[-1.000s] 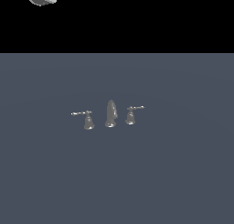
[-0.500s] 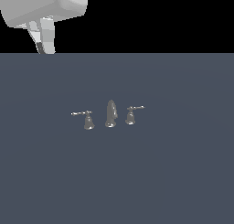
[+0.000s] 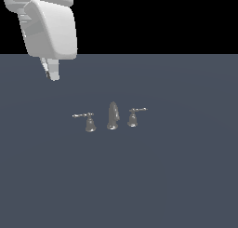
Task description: Turn on the faucet by rotating a designated handle.
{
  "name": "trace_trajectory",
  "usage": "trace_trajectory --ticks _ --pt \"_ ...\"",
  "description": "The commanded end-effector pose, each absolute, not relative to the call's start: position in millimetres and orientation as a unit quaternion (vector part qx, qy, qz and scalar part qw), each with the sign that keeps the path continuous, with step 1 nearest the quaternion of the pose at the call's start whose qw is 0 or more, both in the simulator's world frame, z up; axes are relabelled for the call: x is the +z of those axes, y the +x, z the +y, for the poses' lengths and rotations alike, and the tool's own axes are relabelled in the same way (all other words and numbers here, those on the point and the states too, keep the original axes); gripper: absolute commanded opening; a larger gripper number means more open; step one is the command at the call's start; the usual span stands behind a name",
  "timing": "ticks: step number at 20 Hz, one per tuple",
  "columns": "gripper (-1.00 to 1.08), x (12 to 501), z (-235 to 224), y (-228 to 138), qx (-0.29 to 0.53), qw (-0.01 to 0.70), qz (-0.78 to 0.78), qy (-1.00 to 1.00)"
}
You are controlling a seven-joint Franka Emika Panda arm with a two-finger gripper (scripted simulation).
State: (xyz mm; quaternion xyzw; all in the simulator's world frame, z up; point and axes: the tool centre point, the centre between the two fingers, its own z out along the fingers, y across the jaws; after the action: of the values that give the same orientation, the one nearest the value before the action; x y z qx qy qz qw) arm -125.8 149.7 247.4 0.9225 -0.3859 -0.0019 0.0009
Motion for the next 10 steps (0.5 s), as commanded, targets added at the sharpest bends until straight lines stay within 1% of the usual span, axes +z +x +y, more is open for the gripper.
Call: trace_trajectory --ticks 1,10 --pt "-1.0 235.3 154.2 -115.6 -0.002 0.0 -0.405 0.914" --pt "-1.0 195.4 163.8 -80.8 -0.002 -0.002 -0.465 0.885"
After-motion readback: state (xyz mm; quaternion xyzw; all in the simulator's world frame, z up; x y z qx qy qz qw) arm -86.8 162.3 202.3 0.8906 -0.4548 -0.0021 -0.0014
